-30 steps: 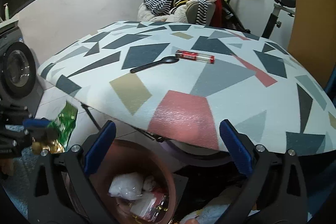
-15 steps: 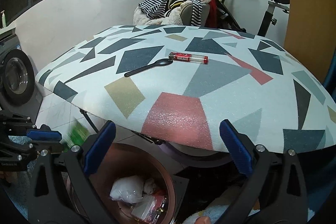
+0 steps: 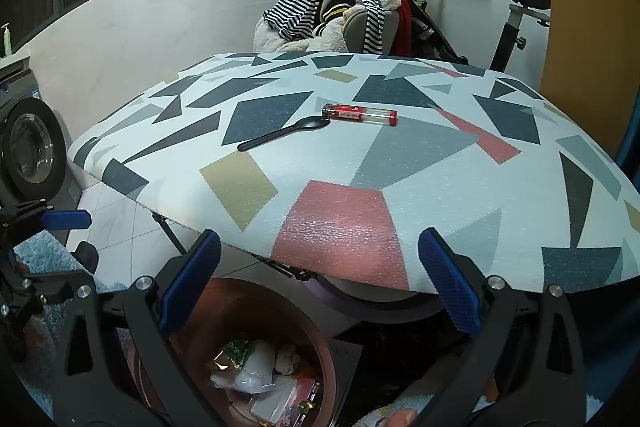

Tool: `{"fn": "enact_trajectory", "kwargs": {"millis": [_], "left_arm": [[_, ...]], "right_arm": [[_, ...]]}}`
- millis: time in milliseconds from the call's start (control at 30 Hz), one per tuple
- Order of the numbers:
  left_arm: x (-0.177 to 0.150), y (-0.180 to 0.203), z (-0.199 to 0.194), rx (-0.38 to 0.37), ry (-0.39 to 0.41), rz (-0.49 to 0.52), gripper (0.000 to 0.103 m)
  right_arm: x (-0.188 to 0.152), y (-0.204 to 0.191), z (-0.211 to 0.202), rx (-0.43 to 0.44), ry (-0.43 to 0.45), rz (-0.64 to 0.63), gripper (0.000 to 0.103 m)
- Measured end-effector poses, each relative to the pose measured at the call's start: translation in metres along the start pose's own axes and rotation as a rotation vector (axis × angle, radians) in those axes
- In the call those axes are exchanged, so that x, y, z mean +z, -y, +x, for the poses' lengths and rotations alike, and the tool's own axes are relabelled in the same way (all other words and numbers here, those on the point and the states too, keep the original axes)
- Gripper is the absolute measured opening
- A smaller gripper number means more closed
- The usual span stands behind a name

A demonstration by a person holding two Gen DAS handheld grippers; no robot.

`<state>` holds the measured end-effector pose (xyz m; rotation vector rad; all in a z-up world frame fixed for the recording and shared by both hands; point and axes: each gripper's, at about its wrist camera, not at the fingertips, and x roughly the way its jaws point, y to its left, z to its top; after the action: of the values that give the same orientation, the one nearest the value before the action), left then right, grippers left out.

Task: Collect trash
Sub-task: 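Lower the green-gold wrapper into the bin and open the left gripper, then reach the left gripper to the black spork and grasp it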

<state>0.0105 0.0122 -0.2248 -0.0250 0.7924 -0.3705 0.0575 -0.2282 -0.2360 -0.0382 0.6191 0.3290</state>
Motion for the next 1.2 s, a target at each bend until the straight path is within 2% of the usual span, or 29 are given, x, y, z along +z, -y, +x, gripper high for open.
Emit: {"fn": "enact_trajectory", "kwargs": {"millis": [100,267,367,467,567,700,733,767,867,1000,1133,1200], "left_arm": [[0.004,-0.005,-0.004,0.036,0.028,-0.020,0.097],[0.021,-0.010,-0.013,0.039,0.104,-0.022,0.097],[0.038,-0.008,-0.005,0.052,0.097,0.022,0.097],[0.064,-0.010,0.011,-0.029,0.060,0.012,0.097],[0.088,-0.008,0.028,-0.055,0.050,0.018,0.097],[0.124,0.008,0.067,-0.006,0.017,0.100,0.097],[0.129,0.011,0.078,0.004,-0.001,0.118,0.093],[0.135,0.014,0.090,0.015,-0.021,0.136,0.083],[0.148,0.019,0.124,0.059,-0.085,0.174,0.071],[0.153,0.016,0.159,0.101,-0.154,0.184,0.068],[0.156,0.012,0.162,0.082,-0.139,0.179,0.065],[0.154,0.014,0.161,0.068,-0.125,0.200,0.057]], "right_arm": [[0.000,0.000,0.000,-0.004,0.008,-0.002,0.097],[0.002,0.001,0.000,-0.029,0.013,-0.002,0.097],[0.008,0.009,0.003,0.006,-0.023,0.041,0.097],[0.016,0.019,0.007,-0.036,-0.058,0.087,0.097],[0.024,0.036,0.004,-0.059,-0.046,0.145,0.097],[0.028,0.052,0.008,-0.059,-0.047,0.180,0.097],[0.030,0.056,0.009,-0.059,-0.049,0.186,0.097],[0.031,0.059,0.010,-0.057,-0.051,0.191,0.097],[0.037,0.070,0.013,-0.051,-0.047,0.202,0.097],[0.043,0.083,0.017,-0.045,-0.046,0.219,0.097],[0.046,0.087,0.021,-0.042,-0.050,0.233,0.097],[0.047,0.088,0.024,-0.040,-0.055,0.242,0.097]]}}
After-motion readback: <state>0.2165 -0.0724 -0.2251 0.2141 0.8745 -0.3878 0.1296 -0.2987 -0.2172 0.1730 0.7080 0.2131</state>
